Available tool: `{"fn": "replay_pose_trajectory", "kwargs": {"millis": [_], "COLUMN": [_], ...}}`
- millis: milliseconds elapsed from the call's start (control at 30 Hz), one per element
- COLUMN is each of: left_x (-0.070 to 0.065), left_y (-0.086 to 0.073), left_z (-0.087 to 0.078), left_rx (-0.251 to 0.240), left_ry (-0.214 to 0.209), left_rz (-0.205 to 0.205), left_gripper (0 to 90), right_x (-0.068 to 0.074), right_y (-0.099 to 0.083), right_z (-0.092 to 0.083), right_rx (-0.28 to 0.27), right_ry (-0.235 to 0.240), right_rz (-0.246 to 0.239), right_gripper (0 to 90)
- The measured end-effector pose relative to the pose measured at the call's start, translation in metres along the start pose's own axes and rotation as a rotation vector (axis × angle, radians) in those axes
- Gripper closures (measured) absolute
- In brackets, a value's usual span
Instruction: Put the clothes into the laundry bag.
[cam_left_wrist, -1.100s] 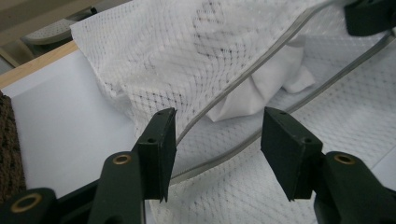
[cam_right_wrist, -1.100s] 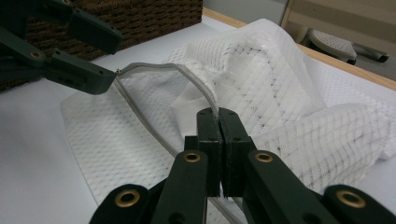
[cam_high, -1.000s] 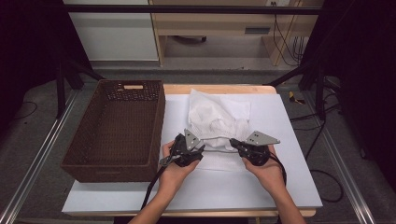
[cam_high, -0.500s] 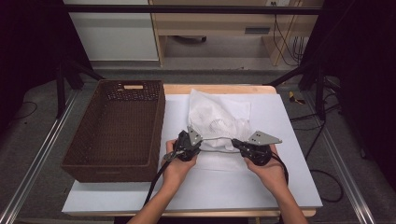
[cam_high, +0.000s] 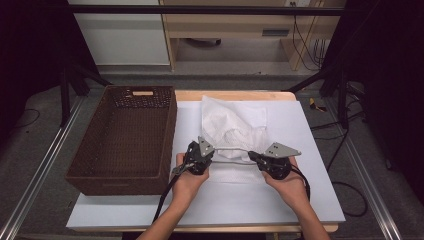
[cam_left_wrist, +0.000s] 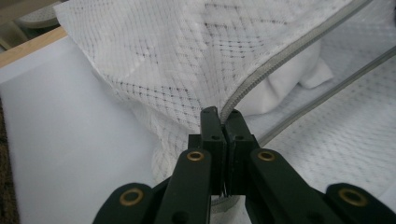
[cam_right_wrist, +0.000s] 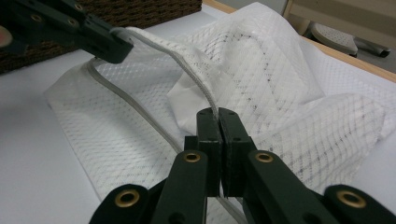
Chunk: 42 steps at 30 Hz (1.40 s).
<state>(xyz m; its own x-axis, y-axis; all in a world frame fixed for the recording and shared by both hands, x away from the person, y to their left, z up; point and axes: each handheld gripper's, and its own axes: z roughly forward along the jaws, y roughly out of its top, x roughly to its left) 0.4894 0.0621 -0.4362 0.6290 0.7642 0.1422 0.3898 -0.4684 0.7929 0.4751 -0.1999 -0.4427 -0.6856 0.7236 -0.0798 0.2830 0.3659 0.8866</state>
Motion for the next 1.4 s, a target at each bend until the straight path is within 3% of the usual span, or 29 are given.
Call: {"fn": "replay_pose_trajectory", "kwargs": {"millis": [233, 500, 733, 933, 1067, 1233, 1400], "left_x": [0.002, 0.008, 0.005, -0.004, -0.009, -0.009, -0.01], "left_y": [0.008, 0.016, 0.018, 0.001, -0.01, -0.022, -0.031], "left_z": [-0.014, -0.027, -0.037, -0.035, -0.03, -0.022, -0.015], "left_rx": [-0.02, -0.041, -0.055, -0.023, 0.003, 0.024, 0.053], "left_ry": [-0.016, -0.021, -0.047, -0.079, -0.076, -0.085, -0.09], "left_rz": [-0.013, -0.037, -0.038, -0.038, -0.015, -0.032, -0.031], "left_gripper": [89.0, 89.0, 89.0, 88.7, 88.4, 87.5, 86.9], "right_x": [0.0, 0.008, 0.011, 0.013, 0.014, 0.016, 0.014], "right_y": [0.004, 0.024, 0.025, 0.012, -0.001, -0.017, -0.019], "right_z": [-0.003, -0.011, -0.021, -0.022, -0.017, -0.006, -0.004], "right_rx": [0.021, 0.034, 0.037, 0.055, 0.068, 0.122, 0.135], "right_ry": [-0.004, -0.011, 0.0, 0.027, 0.045, 0.065, 0.073], "right_rz": [0.01, -0.027, -0.04, -0.054, -0.055, -0.083, -0.092], "right_gripper": [88.9, 88.9, 88.9, 88.9, 88.4, 88.1, 88.0]}}
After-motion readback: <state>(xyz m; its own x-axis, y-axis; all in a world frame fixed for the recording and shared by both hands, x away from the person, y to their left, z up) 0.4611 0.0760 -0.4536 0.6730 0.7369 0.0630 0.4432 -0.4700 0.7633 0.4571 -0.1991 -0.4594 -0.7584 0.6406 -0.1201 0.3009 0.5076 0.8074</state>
